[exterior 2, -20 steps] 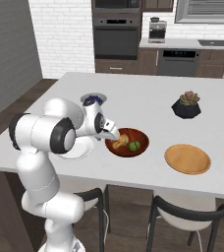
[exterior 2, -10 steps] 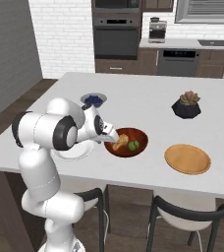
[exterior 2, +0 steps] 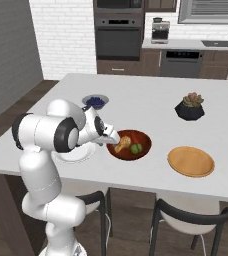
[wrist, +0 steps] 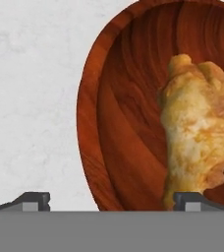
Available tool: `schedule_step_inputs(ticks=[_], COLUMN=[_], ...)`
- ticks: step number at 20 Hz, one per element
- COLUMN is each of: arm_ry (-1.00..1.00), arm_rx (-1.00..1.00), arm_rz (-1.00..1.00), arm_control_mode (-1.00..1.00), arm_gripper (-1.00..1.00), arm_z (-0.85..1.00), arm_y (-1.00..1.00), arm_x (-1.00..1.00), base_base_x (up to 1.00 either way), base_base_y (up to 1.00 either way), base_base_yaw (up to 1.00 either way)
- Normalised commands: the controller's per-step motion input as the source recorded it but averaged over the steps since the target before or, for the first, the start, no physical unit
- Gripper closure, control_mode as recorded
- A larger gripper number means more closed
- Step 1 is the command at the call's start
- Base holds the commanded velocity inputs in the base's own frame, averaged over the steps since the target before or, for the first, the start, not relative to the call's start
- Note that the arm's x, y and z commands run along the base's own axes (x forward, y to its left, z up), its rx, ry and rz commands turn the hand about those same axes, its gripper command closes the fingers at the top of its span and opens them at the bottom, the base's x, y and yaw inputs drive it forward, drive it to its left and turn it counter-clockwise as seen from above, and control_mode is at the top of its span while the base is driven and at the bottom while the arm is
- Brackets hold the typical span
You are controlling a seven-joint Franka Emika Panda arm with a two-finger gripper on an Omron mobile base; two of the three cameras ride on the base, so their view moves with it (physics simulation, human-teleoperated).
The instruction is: Pick the chicken drumstick and lime from their plates and place them in the bowl. Then put the bowl in the fridge.
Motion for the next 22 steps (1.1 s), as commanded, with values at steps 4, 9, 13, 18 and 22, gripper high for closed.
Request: schedule_step_inputs(ticks=[4,9,13,18,22], arm_ry=[0.0,0.0,0.0,0.0,0.05], arm_rx=[-0.04,-0.04,-0.02,-0.01,-0.01], arm_rz=[0.0,0.0,0.0,0.0,0.0], arm_control_mode=[-1.0,-1.0,-1.0,-1.0,-1.0], arm_gripper=[1.0,1.0,1.0,1.0,1.0], arm_z=[-0.07,-0.09,-0.02,0.0,0.3], arm_y=[-0.03,-0.09,-0.18,-0.24,-0.1], arm_x=[0.0,0.04,0.0,0.0,0.0], base_base_x=[0.0,0.0,0.0,0.0,0.0], base_base_y=[0.0,0.0,0.0,0.0,0.0], base_base_yaw=[0.0,0.0,0.0,0.0,0.0])
